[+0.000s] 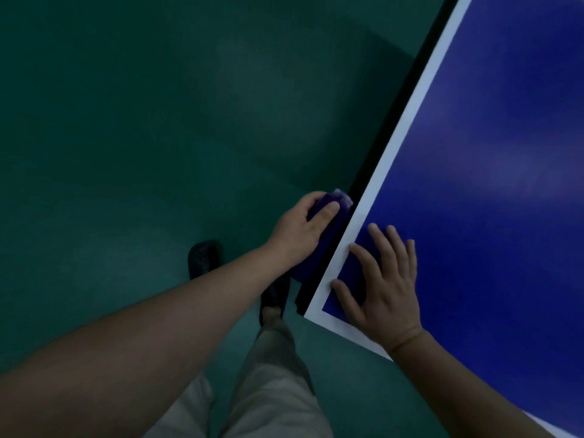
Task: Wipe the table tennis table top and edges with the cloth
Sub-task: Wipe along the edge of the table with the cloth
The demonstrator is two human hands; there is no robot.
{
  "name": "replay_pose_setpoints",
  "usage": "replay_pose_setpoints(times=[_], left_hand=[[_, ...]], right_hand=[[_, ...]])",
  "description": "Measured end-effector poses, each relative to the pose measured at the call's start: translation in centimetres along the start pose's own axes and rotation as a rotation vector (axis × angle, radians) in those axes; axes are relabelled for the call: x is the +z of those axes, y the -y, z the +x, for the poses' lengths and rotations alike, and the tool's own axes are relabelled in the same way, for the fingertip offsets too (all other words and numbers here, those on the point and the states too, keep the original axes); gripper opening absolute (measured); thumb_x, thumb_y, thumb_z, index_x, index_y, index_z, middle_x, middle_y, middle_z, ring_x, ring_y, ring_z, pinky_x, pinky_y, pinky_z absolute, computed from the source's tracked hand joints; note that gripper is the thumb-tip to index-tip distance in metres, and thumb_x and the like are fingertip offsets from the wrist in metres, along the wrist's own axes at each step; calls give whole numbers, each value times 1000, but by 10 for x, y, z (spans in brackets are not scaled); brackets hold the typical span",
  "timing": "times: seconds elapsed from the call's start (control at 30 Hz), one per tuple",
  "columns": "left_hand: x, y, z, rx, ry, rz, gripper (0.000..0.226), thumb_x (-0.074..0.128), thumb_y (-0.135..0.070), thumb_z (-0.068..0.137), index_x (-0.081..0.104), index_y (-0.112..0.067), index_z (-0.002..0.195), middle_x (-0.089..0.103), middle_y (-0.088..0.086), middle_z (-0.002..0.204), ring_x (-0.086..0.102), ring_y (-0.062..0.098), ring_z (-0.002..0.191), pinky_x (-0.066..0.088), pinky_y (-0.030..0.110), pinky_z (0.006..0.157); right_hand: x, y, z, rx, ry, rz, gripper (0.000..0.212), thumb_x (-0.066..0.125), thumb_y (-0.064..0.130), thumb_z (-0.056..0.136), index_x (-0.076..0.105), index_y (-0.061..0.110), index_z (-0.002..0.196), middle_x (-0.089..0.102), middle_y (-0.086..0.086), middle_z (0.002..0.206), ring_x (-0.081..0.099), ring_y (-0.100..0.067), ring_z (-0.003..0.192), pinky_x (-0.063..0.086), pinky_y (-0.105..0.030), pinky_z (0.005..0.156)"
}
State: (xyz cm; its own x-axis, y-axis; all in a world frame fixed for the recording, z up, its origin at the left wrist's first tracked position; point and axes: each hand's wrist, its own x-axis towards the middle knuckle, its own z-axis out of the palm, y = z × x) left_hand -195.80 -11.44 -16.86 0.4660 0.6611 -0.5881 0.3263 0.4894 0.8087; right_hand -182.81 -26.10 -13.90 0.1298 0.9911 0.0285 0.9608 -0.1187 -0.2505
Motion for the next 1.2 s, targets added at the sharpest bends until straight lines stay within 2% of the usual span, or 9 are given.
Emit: replay_pose_setpoints(times=[0.07,0.2,0.33,0.53,0.77,0.87,0.93,1.07,1.2], left_hand=[[3,0,10,0,-5,3,33,57,-68,84,60,-48,110,70,-13,107,67,9,99,54,43,92],[7,9,-14,31,-23,-39,53,58,-63,84,54,-33,128,68,-12,113,65,4,102,53,35,93],[6,28,-43,-32,51,-67,51,53,-77,76,53,-51,120,66,-12,117,64,5,105,51,38,96],[-7,53,-68,-112,131,-37,58,49,-86,74,47,-61,126,57,-6,130,58,11,116,44,47,106],[5,27,-38,-60,42,10,53,47,-76,76,53,-49,122,61,-8,118,61,6,103,50,44,96],[8,9,-5,38,40,68,65,43,-80,77,54,-36,124,62,-1,114,62,13,99,52,41,90],[7,5,2,117,57,100,72,39,-77,82,51,-28,133,54,1,120,56,13,102,47,31,94],[-4,14,-34,82,29,120,53,45,-40,99,33,-31,150,37,-11,133,42,2,119,31,22,103],[-6,30,-55,109,8,111,56,47,-46,95,34,-38,149,45,-15,143,42,-3,128,34,21,107]], right_hand=[[0,0,1,11,9,18,58,53,56,92,54,14,131,40,-16,154,25,-39,148,17,-66,117],[0,0,1,15,11,50,56,55,54,92,56,12,130,40,-15,154,26,-39,148,20,-65,117],[-1,0,2,27,19,45,57,55,53,92,56,13,131,40,-15,154,25,-38,149,21,-64,117],[-1,1,4,32,38,30,58,55,54,91,57,13,130,41,-15,154,25,-38,149,20,-62,118],[0,1,4,32,47,6,57,55,53,90,52,15,132,41,-16,153,25,-38,149,21,-62,118],[-1,3,4,33,49,3,56,55,53,91,52,16,132,41,-16,153,25,-38,149,21,-62,118],[-2,4,5,35,49,7,55,55,53,91,52,16,132,41,-16,153,25,-38,149,21,-62,118],[0,4,5,40,39,19,55,53,53,92,51,16,133,41,-16,153,26,-38,149,22,-62,118],[1,3,5,39,35,20,55,54,53,92,51,16,133,41,-16,153,26,-38,148,23,-62,117]])
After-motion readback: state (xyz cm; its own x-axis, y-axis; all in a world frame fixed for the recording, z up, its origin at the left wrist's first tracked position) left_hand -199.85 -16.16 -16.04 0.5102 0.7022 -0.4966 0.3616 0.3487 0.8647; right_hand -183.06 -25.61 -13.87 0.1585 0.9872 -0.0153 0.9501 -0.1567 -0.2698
